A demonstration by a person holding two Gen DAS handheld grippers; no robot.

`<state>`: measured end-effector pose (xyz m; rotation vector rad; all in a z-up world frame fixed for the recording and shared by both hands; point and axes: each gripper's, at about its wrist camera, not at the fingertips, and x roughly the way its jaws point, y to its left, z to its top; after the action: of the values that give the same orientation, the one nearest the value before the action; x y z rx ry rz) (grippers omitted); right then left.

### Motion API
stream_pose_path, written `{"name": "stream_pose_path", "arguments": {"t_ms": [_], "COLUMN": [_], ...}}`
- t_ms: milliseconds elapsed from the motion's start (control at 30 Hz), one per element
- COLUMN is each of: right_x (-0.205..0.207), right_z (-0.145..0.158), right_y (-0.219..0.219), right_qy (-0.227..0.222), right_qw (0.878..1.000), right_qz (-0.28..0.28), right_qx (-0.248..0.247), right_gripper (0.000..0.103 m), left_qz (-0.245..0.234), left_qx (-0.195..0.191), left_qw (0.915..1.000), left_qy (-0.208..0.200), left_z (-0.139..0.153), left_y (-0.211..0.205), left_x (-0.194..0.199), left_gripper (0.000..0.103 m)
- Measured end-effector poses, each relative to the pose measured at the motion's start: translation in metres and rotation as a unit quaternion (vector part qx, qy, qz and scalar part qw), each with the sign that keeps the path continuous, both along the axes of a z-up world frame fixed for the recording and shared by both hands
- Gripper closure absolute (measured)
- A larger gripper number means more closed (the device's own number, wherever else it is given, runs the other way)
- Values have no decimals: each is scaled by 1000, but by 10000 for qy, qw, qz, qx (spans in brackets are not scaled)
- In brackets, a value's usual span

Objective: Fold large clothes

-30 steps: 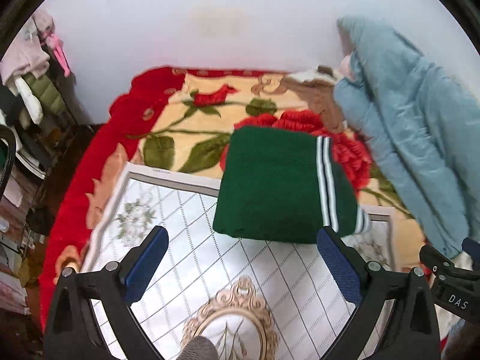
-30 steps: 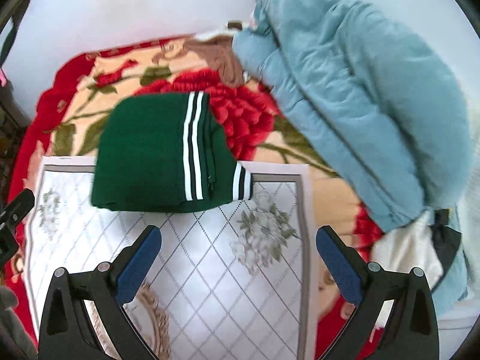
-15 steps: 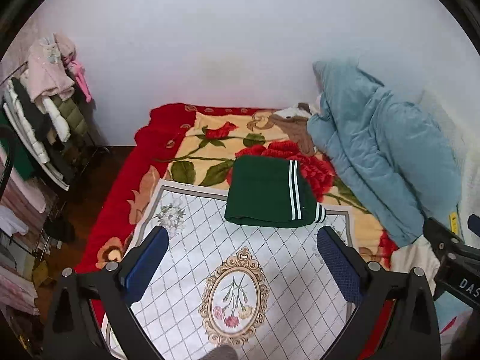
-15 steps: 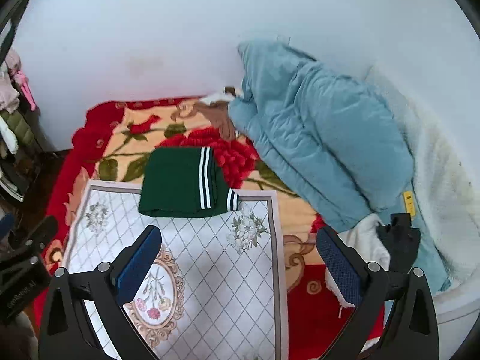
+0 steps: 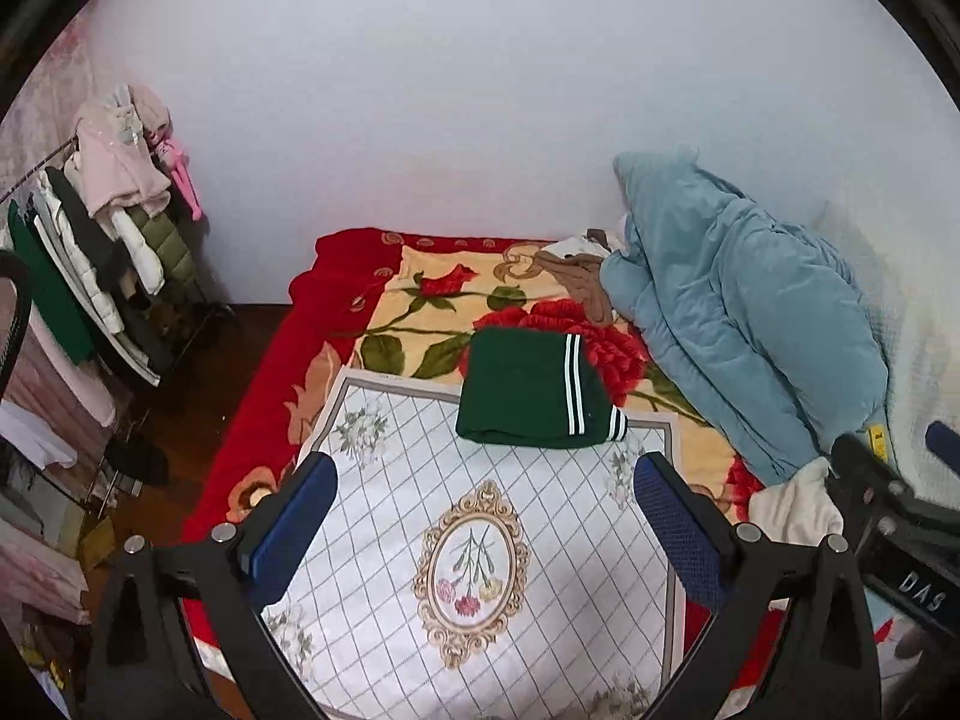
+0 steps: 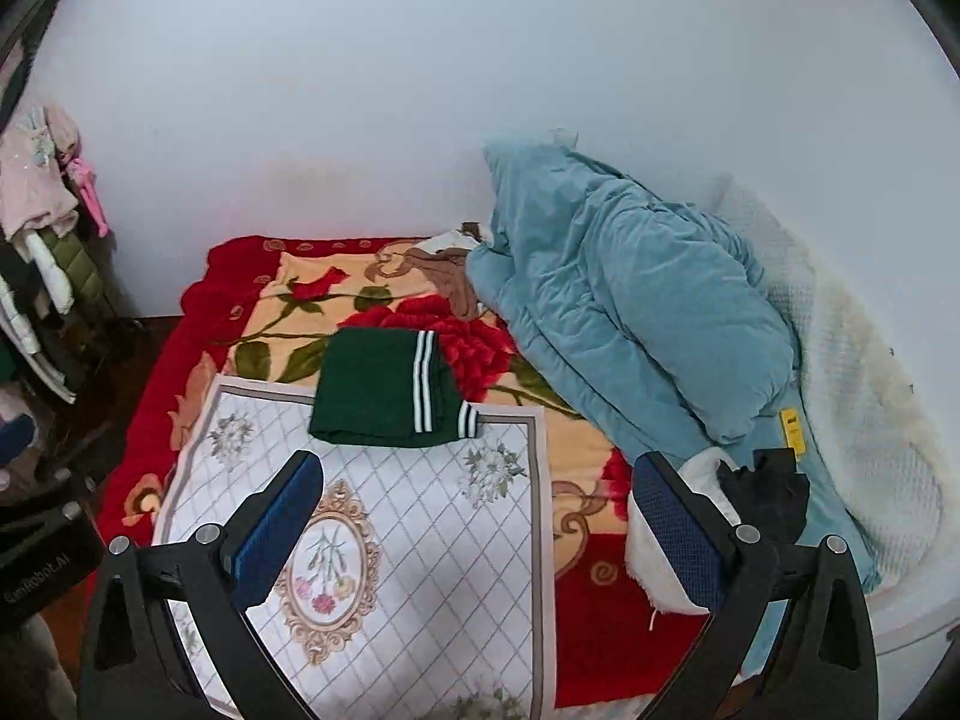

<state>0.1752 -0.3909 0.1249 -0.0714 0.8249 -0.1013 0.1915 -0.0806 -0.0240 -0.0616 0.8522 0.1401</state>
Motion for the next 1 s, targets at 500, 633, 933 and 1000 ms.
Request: {"name": "stream_pose_path", "arguments": {"t_ms": [500, 633, 933, 1000], "right_x": [-17, -14, -19, -20], "right_z": [27, 28, 33, 33], "right_y": [-2, -3, 0, 0], "right_qy": [-201, -212, -222, -199], "right_qw": [9994, 9993, 9993, 9994], "right_qz": [224, 262, 259, 254], "right_qx": [-145, -169, -170, -152], "right_gripper": [0, 0, 0, 0], "left_qz": [219, 229, 233, 233], "left_qx": [-19, -17, 38, 53], "left_qw": [9997, 9997, 9996, 9996], "left_qy": [-117, -94, -168, -178], "left_z": [16, 15, 18, 20], "left_y": [-6, -5, -6, -6], "left_x": [-31, -33, -38, -37], "left_gripper": [2, 2, 2, 2]}}
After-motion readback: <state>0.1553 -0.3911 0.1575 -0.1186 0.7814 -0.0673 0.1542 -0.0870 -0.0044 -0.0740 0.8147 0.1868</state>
